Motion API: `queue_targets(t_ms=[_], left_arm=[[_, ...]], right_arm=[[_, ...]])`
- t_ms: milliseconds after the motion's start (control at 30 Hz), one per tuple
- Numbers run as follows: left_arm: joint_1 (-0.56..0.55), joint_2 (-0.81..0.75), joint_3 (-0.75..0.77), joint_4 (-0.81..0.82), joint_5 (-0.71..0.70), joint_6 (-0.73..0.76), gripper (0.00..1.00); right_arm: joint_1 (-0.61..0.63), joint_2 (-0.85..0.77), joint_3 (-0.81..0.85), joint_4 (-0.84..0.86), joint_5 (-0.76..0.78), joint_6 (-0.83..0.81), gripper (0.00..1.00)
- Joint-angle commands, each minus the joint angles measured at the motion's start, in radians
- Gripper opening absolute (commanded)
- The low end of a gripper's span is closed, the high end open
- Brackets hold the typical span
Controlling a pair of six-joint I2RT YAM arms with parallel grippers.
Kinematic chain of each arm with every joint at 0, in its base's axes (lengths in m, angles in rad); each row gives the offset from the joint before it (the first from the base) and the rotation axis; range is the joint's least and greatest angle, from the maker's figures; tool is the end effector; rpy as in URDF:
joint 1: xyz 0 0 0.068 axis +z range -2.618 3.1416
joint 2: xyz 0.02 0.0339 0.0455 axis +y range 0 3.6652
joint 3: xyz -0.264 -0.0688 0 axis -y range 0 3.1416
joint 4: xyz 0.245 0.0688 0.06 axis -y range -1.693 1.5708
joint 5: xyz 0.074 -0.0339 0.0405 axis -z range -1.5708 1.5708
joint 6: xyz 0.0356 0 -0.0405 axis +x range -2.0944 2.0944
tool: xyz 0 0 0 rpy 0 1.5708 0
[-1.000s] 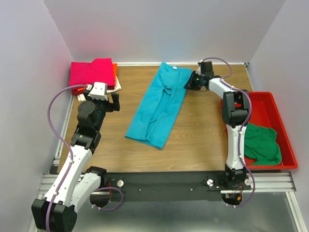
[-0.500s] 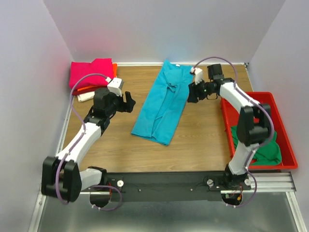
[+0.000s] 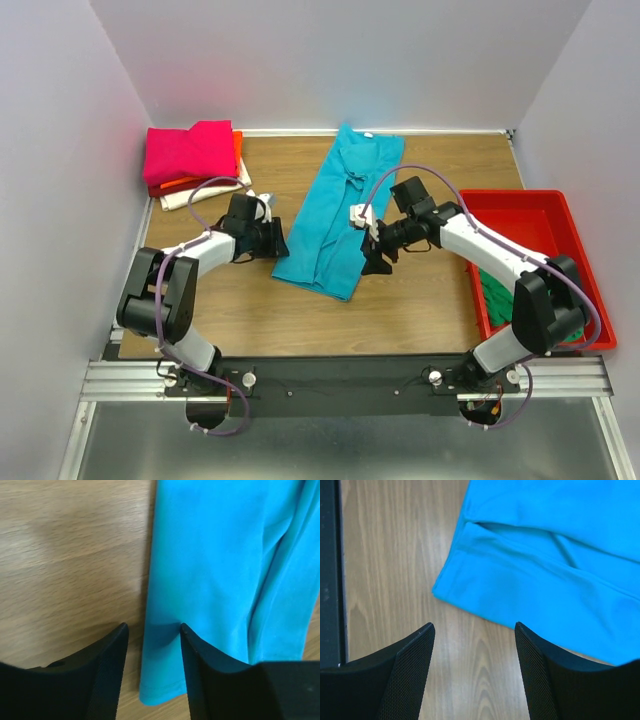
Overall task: Fold and stack the t-shirts
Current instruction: Fold the tshirt
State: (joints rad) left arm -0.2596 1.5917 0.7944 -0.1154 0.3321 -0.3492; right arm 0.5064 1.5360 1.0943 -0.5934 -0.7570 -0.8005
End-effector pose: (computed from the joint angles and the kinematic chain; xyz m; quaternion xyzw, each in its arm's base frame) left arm 0.2922 -0.0896 0.1589 0.0116 0.9348 -0.2447 0.2572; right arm 0.2583 0.1712 0.2410 -0.6224 0.6520 0.3165 0.2955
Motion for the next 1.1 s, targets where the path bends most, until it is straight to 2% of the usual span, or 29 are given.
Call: queue_targets(t_ms=[0, 167, 233, 367, 400, 500, 533, 600, 633, 733, 833, 967, 1000, 1067], left_arm=[[-0.039, 0.06, 0.013, -0.049, 0.01, 0.001, 0.47], [-0.099, 0.086, -0.006, -0.056, 0.076, -0.014, 0.22], [-0.124, 0.076, -0.021, -0.059, 0.099, -0.033, 0.16], [-0.243, -0.021, -0.061, -0.031, 0.113, -0.131, 0.15], [-0.303, -0.054, -0.089, -0.014, 0.126, -0.187, 0.15], [-0.381, -0.105, -0.13, 0.058, 0.134, -0.311, 0.15], [-0.426, -0.127, -0.158, 0.081, 0.14, -0.332, 0.17], [-0.454, -0.137, -0.172, 0.103, 0.157, -0.358, 0.28], [-0.458, -0.151, -0.187, 0.103, 0.153, -0.373, 0.39], [-0.461, -0.293, -0.193, 0.073, 0.047, -0.389, 0.55], [-0.463, -0.427, -0.14, 0.007, -0.082, -0.315, 0.59], [-0.463, -0.55, -0.072, 0.034, -0.134, -0.165, 0.6], [-0.464, -0.571, -0.061, 0.046, -0.148, -0.072, 0.61], [-0.464, -0.636, -0.031, 0.08, -0.186, 0.023, 0.64]], right_arm=[[0.015, -0.022, -0.037, -0.023, -0.068, -0.045, 0.72], [0.021, -0.065, -0.066, -0.028, -0.076, -0.081, 0.72], [0.032, -0.08, -0.091, -0.034, -0.073, -0.115, 0.72], [0.093, -0.131, -0.165, -0.046, -0.001, -0.157, 0.72], [0.122, -0.151, -0.184, -0.052, 0.045, -0.166, 0.72], [0.158, -0.178, -0.212, -0.114, 0.131, -0.204, 0.73], [0.168, -0.197, -0.23, -0.152, 0.145, -0.233, 0.73], [0.175, -0.22, -0.254, -0.189, 0.166, -0.273, 0.74], [0.182, -0.23, -0.266, -0.198, 0.198, -0.291, 0.74], [0.193, -0.28, -0.323, -0.221, 0.249, -0.322, 0.77], [0.202, -0.306, -0.381, -0.224, 0.272, -0.342, 0.77], [0.221, -0.292, -0.422, -0.2, 0.306, -0.353, 0.76], [0.225, -0.29, -0.444, -0.186, 0.338, -0.35, 0.75], [0.228, -0.29, -0.461, -0.149, 0.363, -0.348, 0.75]])
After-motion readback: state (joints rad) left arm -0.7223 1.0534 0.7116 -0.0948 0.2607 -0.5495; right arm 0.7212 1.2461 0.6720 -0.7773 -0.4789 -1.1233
